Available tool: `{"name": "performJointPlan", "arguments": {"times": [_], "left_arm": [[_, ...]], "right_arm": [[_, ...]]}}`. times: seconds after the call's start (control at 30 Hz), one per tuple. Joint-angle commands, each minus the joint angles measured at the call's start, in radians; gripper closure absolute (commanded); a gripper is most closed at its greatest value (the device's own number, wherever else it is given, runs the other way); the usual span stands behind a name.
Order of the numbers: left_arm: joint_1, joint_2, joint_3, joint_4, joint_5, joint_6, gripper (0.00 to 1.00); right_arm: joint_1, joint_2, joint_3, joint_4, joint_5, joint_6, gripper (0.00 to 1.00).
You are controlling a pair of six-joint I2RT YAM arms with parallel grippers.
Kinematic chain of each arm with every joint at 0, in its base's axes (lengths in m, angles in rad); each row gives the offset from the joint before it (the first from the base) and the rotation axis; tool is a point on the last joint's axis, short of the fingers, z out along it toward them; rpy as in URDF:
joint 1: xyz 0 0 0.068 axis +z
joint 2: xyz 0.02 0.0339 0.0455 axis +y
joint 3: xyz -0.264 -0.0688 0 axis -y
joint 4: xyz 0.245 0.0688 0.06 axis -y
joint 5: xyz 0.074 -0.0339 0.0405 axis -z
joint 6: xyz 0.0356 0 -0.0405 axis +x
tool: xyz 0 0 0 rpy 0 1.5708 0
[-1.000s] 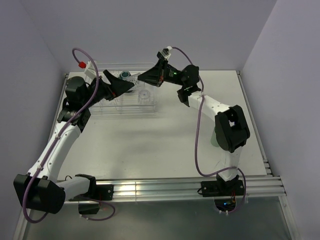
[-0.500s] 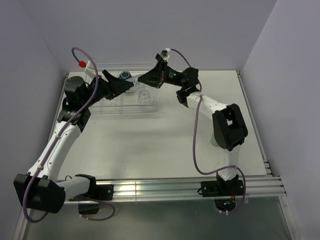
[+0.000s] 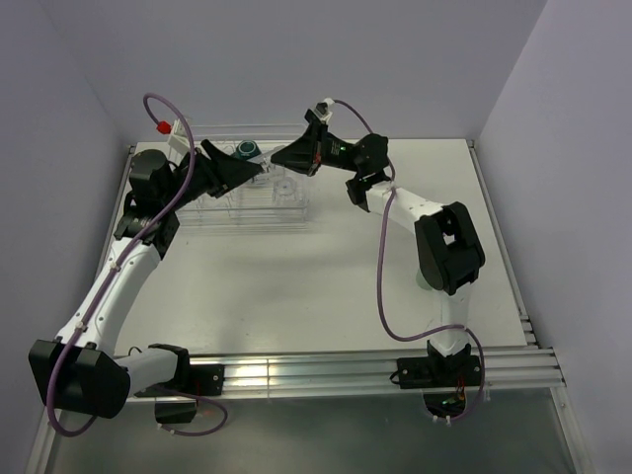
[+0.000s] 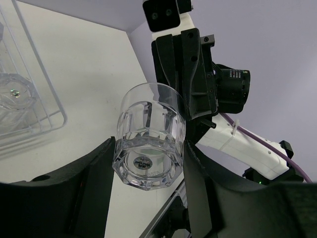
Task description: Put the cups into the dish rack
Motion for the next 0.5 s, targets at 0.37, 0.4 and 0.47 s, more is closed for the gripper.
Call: {"name": "performJointPlan", "arguments": {"times": [0.37, 0.4, 0.47], "left_arm": [[0.021, -0.016, 0.185, -0.178, -0.065, 0.102, 1.00], [0.028, -0.013, 0.197, -0.195, -0.073, 0.107, 1.00], [0.053, 0.005, 0.241, -0.253, -0.111, 0.125, 1.00]], "right_arm": [[-0.071, -0.104, 0.064, -0.443, 0.086, -0.361, 0.52], [-0.085, -0.118, 0.078, -0.506, 0.120, -0.410, 0.52], [-0.095, -0.162, 0.095, -0.722, 0.175, -0.565, 0.52]]}}
